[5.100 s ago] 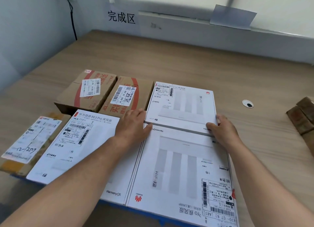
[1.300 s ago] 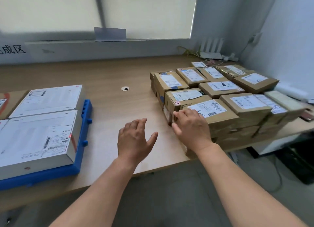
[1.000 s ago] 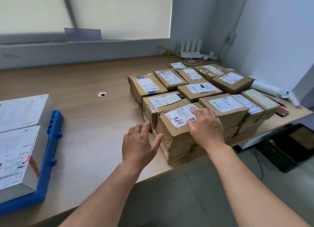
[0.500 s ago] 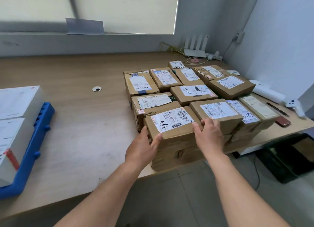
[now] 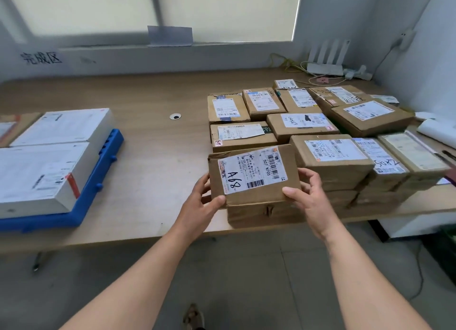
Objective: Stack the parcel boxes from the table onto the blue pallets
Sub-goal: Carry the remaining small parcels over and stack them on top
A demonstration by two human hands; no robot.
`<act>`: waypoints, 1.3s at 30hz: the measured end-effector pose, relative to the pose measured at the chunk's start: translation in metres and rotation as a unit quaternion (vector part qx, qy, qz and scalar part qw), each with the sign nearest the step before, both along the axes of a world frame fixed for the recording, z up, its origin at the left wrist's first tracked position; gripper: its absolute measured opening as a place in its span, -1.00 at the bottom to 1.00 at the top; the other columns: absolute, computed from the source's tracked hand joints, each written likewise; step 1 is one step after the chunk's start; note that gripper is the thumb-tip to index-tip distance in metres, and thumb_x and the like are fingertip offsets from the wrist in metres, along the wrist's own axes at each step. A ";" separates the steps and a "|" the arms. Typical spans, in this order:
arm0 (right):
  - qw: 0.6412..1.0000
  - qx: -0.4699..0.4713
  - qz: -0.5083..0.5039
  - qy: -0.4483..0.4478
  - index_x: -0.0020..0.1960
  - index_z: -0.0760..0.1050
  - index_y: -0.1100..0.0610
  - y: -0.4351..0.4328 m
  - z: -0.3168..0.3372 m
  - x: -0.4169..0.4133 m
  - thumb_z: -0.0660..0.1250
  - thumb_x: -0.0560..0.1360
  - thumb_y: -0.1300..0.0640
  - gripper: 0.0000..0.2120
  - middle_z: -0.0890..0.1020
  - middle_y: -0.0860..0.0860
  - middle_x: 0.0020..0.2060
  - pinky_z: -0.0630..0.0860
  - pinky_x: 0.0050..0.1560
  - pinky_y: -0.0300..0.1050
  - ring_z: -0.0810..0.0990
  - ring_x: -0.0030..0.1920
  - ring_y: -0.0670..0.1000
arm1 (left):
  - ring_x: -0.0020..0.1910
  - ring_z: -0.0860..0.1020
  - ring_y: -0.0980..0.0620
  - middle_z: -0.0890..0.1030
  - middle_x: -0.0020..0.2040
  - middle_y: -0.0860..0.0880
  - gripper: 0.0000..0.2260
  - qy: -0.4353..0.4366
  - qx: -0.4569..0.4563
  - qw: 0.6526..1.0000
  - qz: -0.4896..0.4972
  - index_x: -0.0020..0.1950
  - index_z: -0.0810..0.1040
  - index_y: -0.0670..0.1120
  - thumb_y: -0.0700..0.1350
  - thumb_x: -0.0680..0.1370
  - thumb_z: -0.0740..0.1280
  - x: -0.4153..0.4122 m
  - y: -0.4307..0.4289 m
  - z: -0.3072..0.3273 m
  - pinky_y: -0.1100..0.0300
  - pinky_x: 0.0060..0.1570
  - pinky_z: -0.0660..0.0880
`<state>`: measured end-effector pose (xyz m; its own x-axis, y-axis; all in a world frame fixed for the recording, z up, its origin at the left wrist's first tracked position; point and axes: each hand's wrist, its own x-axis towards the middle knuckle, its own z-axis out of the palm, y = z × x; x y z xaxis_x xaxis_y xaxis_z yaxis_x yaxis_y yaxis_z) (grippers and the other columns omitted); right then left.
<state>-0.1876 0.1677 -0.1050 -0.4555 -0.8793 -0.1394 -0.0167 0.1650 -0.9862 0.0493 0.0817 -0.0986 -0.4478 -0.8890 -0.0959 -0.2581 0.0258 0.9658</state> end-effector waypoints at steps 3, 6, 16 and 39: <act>0.998 -0.020 0.062 0.008 0.21 0.25 -0.43 -0.002 -0.004 0.007 0.50 0.18 -0.19 -0.31 0.57 -0.02 0.20 0.41 0.32 0.17 0.52 0.25 0.02 | 0.24 0.48 0.09 0.44 0.32 0.13 -0.47 -0.013 -0.037 0.999 0.027 0.43 0.20 0.23 -0.10 0.56 0.33 0.017 0.008 0.003 0.14 0.16 0.50; 0.993 -0.046 0.108 0.003 0.24 0.23 -0.47 -0.008 -0.005 0.020 0.50 0.17 -0.21 -0.27 0.53 -0.04 0.25 0.40 0.34 0.17 0.47 0.30 0.02 | 0.23 0.48 0.11 0.44 0.28 0.15 -0.46 -0.026 -0.063 0.997 0.044 0.38 0.19 0.30 -0.11 0.55 0.34 0.037 0.010 0.009 0.19 0.12 0.50; 0.971 -0.121 0.206 0.013 0.30 0.22 -0.34 -0.047 0.021 0.080 0.52 0.14 -0.12 -0.18 0.50 0.06 0.26 0.48 0.27 -0.01 0.51 0.25 0.01 | 0.13 0.51 0.17 0.48 0.13 0.24 -0.45 -0.025 -0.123 0.984 0.124 0.39 0.20 0.24 -0.18 0.54 0.33 0.109 0.001 0.032 0.39 -0.12 0.53; 0.946 -0.128 0.299 0.009 0.15 0.35 -0.44 -0.183 0.056 0.431 0.49 0.10 -0.09 -0.32 0.60 -0.02 0.11 0.58 0.12 0.14 0.61 0.11 0.04 | 0.29 0.42 0.07 0.43 0.36 0.01 -0.46 -0.236 -0.220 0.903 0.284 0.46 0.24 0.06 0.02 0.52 0.35 0.489 -0.077 0.038 0.02 0.24 0.45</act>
<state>0.2438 -0.0152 -0.0491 0.1334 -0.9843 0.1156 -0.0493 -0.1231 -0.9912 0.5379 0.0051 -0.0605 0.0903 -0.9608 0.2620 -0.7302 0.1150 0.6735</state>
